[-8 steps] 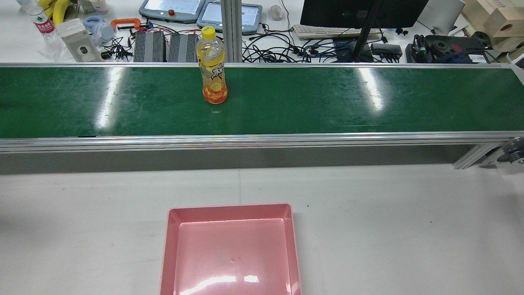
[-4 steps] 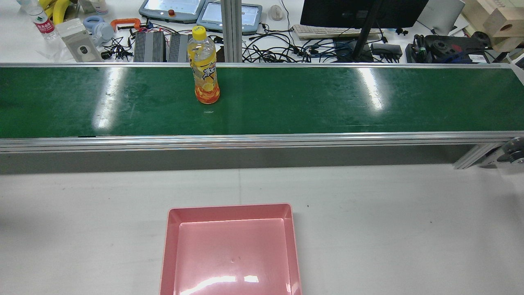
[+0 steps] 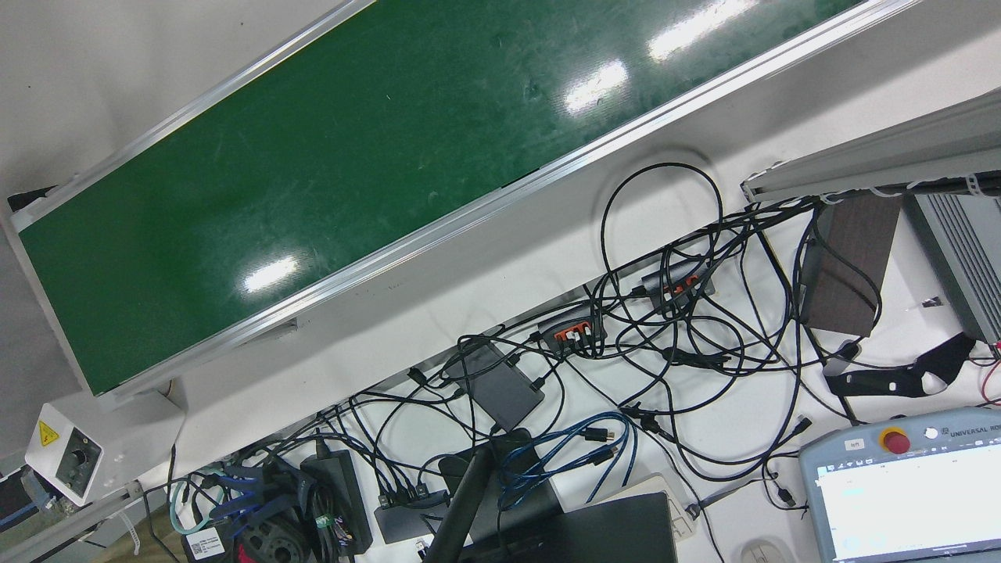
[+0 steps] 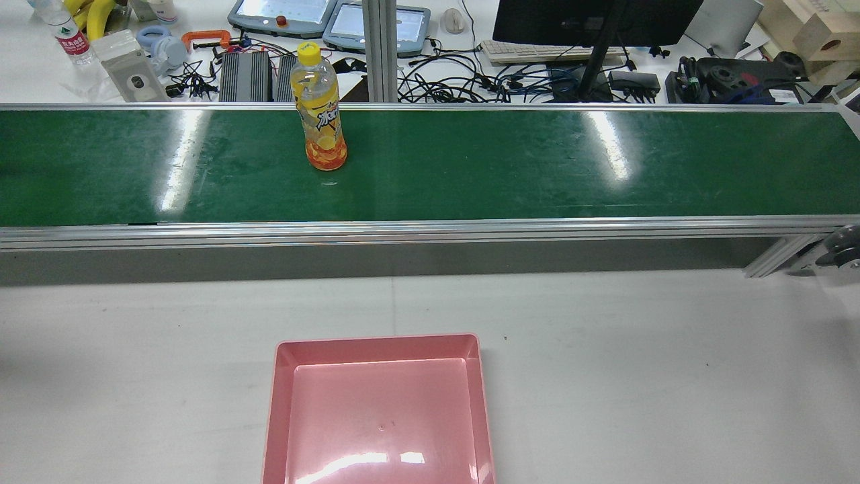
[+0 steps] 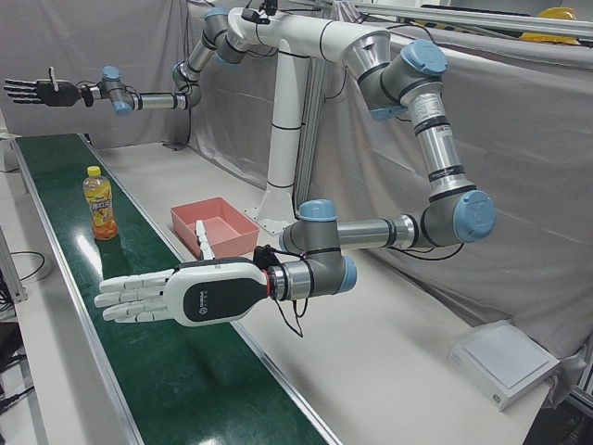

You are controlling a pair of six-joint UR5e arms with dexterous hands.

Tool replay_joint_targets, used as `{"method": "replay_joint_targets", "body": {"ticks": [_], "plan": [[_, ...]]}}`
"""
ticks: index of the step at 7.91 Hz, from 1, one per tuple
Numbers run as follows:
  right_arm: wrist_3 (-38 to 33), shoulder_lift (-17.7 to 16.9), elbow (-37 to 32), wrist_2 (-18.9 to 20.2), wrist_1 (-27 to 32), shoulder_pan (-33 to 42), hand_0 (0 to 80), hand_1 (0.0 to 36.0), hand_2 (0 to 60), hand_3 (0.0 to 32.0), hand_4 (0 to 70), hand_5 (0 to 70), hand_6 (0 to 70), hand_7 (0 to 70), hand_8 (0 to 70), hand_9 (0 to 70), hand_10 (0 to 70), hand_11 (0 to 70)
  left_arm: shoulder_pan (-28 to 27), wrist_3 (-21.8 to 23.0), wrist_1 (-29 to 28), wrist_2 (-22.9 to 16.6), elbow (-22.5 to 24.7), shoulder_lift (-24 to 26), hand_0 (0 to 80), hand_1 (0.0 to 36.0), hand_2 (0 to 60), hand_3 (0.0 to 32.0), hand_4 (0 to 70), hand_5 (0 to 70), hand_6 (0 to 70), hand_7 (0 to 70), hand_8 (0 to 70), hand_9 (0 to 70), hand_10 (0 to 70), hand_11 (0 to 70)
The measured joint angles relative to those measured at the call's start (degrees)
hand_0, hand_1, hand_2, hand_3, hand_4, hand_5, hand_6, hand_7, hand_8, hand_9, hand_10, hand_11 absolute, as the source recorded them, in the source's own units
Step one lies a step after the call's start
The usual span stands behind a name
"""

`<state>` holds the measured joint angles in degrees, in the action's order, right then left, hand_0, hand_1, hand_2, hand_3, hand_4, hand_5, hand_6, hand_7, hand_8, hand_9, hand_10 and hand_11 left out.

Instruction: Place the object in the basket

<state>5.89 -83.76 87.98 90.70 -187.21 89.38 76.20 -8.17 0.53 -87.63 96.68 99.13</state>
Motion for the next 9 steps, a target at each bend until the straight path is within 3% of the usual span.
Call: {"method": "replay_joint_targets", "body": {"ticks": [3,4,6,9], "plan": [[0.0,0.0,0.0,0.0,0.0,0.02,0.0,0.0,0.0,0.0,0.0,0.0,0.0,0.0,0.0,0.0,0.0,0.0,-5.59,-0.25,0.06,0.1,-0.02,1.13,46.9,10.6,0.0,0.0,0.0,3.2,0.0,0.0,0.0,0.9,6.6,11.3],[0.0,0.0,0.02,0.0,0.0,0.01,0.0,0.0,0.0,0.0,0.0,0.0,0.0,0.0,0.0,0.0,0.0,0.0,-6.99,-2.61,0.85,0.25,0.08,2.51,46.9,10.7,0.0,0.0,0.0,2.8,0.0,0.0,0.0,0.4,6.3,10.9],[0.0,0.03,0.07,0.0,0.0,0.01,0.0,0.0,0.0,0.0,0.0,0.0,0.0,0.0,0.0,0.0,0.0,0.0,-8.01,-6.44,3.52,0.48,0.16,5.99,46.9,10.4,0.0,0.0,0.0,1.9,0.0,0.0,0.0,0.6,6.4,11.0],[0.0,0.0,0.08,0.0,0.0,0.0,0.0,0.0,0.0,0.0,0.0,0.0,0.0,0.0,0.0,0.0,0.0,0.0,-8.22,-7.99,4.5,1.22,0.18,7.88,46.0,10.1,0.0,0.0,0.0,1.6,0.0,0.0,0.0,1.1,6.1,10.5]]}}
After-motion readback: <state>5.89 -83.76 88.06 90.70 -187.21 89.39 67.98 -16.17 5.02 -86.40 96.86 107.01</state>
